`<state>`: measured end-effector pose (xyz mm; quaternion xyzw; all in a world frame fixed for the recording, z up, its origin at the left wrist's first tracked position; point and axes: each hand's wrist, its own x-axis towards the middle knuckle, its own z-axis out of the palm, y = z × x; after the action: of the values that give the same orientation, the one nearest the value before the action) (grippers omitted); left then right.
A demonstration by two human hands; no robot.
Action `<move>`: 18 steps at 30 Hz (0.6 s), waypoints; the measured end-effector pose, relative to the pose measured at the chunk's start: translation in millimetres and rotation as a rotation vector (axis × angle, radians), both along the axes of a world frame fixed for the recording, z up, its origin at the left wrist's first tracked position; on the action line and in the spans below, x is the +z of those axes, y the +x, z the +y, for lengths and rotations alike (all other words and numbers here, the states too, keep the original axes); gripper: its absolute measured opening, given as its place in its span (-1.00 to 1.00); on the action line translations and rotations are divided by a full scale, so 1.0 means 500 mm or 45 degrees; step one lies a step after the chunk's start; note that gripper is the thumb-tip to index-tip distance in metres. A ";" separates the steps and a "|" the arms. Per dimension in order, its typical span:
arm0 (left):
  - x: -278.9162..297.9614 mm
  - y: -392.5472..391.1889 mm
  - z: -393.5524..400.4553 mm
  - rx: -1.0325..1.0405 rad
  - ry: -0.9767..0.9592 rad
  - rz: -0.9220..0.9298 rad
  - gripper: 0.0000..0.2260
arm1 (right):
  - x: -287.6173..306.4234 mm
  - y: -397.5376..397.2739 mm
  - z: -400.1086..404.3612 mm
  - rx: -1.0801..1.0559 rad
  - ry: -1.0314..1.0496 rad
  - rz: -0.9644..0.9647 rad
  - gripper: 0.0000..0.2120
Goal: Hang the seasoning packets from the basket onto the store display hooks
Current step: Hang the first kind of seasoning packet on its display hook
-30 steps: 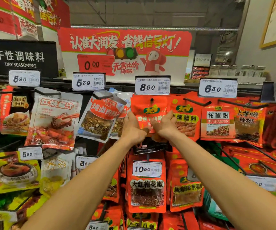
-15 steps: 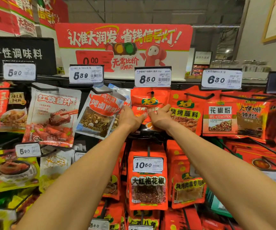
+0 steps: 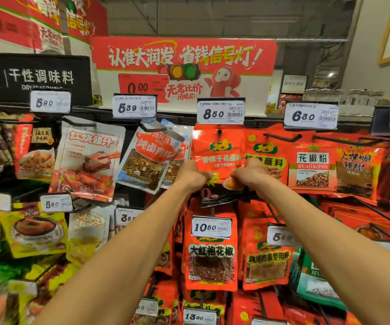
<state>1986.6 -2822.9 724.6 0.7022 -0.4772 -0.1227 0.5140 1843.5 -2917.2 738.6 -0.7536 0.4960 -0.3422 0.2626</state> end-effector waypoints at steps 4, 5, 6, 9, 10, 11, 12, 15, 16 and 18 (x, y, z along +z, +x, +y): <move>0.006 0.055 0.002 0.238 -0.058 0.095 -0.80 | -0.017 0.066 0.023 0.046 -0.124 0.020 -0.79; 0.009 0.060 -0.001 0.247 -0.072 0.111 -0.81 | -0.018 0.076 0.025 0.022 -0.155 0.026 -0.75; 0.010 0.062 -0.002 0.240 -0.074 0.112 -0.82 | -0.017 0.080 0.023 -0.001 -0.148 0.013 -0.74; -0.002 0.057 -0.008 0.204 -0.075 0.106 -0.83 | -0.019 0.077 0.007 0.005 -0.065 -0.068 -0.77; -0.008 0.055 -0.011 0.212 -0.081 0.102 -0.81 | -0.023 0.077 0.003 0.006 -0.057 -0.066 -0.77; -0.010 0.054 -0.015 0.228 -0.083 0.101 -0.79 | -0.025 0.078 -0.001 0.005 -0.066 -0.054 -0.76; -0.009 0.052 -0.017 0.239 -0.077 0.108 -0.77 | -0.025 0.079 -0.004 0.002 -0.076 -0.047 -0.77; 0.004 0.046 -0.014 0.201 -0.060 0.172 -0.74 | -0.016 0.067 -0.008 0.052 -0.041 -0.056 -0.76; 0.006 0.042 -0.006 0.181 -0.058 0.187 -0.75 | -0.015 0.057 -0.009 0.079 0.009 -0.083 -0.72; 0.002 0.032 0.010 0.162 -0.073 0.189 -0.76 | -0.016 0.037 -0.006 0.097 0.075 -0.131 -0.62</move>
<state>2002.5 -2817.8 725.8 0.7051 -0.3956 -0.1279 0.5745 1861.9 -2920.4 730.4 -0.7453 0.4625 -0.3557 0.3227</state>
